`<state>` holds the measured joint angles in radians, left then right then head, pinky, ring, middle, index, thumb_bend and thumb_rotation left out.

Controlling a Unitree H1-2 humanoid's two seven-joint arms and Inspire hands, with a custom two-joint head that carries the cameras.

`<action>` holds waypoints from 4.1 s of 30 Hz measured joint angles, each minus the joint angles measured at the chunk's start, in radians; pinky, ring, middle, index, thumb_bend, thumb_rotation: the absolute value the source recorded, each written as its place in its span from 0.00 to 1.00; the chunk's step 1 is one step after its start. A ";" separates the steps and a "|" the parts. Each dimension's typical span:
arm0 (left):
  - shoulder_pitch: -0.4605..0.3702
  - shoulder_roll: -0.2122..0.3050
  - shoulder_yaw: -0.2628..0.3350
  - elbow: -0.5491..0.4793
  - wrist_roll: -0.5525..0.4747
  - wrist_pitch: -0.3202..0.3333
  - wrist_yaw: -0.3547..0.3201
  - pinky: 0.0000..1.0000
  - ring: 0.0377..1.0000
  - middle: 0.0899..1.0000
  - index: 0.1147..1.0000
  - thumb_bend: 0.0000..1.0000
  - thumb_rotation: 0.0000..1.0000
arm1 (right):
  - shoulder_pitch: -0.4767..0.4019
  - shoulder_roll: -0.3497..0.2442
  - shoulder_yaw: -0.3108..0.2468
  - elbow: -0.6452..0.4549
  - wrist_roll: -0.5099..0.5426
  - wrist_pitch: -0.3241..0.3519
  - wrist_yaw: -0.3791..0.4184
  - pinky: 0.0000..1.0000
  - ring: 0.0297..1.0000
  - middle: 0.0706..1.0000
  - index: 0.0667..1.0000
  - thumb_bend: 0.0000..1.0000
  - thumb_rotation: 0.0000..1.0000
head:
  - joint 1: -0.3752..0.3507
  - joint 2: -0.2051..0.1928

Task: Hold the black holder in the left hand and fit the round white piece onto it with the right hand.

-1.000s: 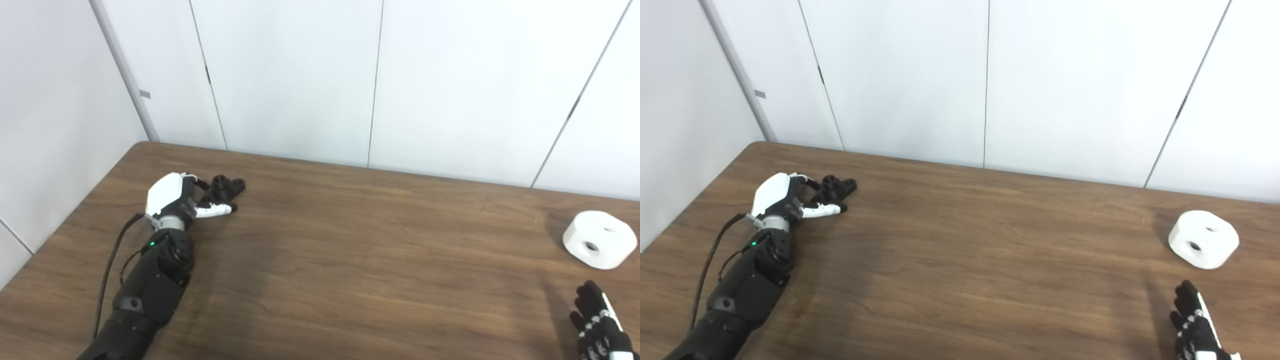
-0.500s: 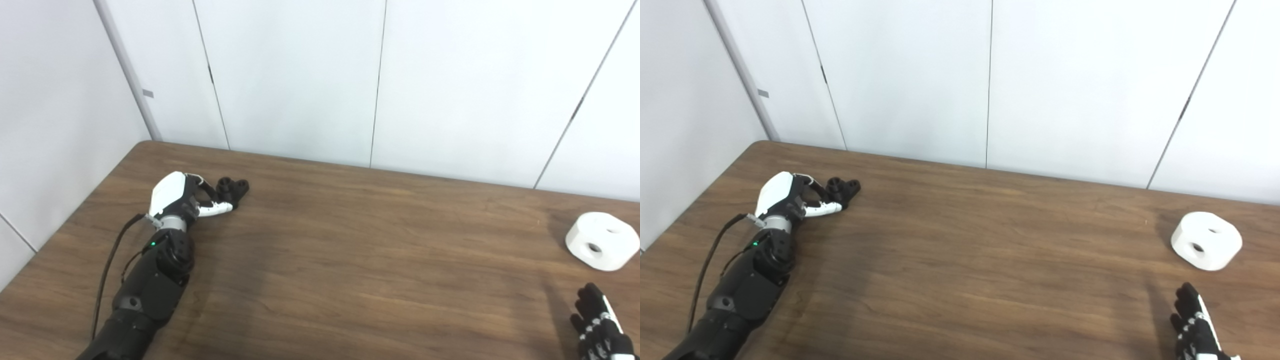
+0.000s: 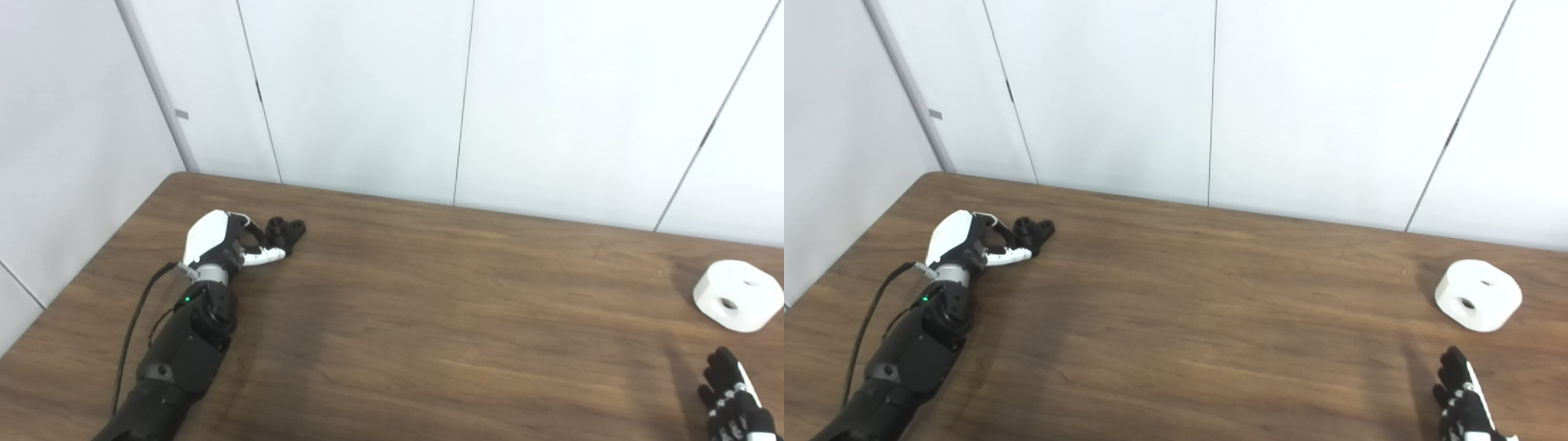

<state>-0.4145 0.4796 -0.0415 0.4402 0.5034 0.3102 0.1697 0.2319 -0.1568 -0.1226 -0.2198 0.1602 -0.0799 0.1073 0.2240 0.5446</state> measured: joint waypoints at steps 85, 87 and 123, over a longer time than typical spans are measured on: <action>0.407 -0.239 -0.360 -0.689 0.355 -0.154 -0.232 1.00 0.93 0.82 0.42 0.52 0.05 | -0.029 0.010 0.035 -0.105 -0.211 0.120 -0.179 0.89 0.93 0.91 0.87 0.66 0.61 | -0.270 0.192; 0.405 -0.239 -0.357 -0.685 0.355 -0.161 -0.233 1.00 0.93 0.82 0.42 0.52 0.05 | -0.052 0.007 0.026 -0.129 -0.313 0.165 -0.200 0.89 0.92 0.90 0.86 0.68 0.58 | -0.279 0.187; 0.401 -0.212 -0.286 -0.602 0.318 -0.321 -0.217 0.99 0.88 0.78 0.42 0.52 0.05 | -0.441 -0.221 -0.005 -0.053 -0.735 0.544 -0.120 0.93 0.95 0.93 0.77 0.89 0.28 | -0.600 0.092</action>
<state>-0.0133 0.2675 -0.3280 -0.1613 0.8211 -0.0110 -0.0471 -0.2089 -0.3781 -0.1272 -0.2733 -0.5745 0.4644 -0.0127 -0.3758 0.6366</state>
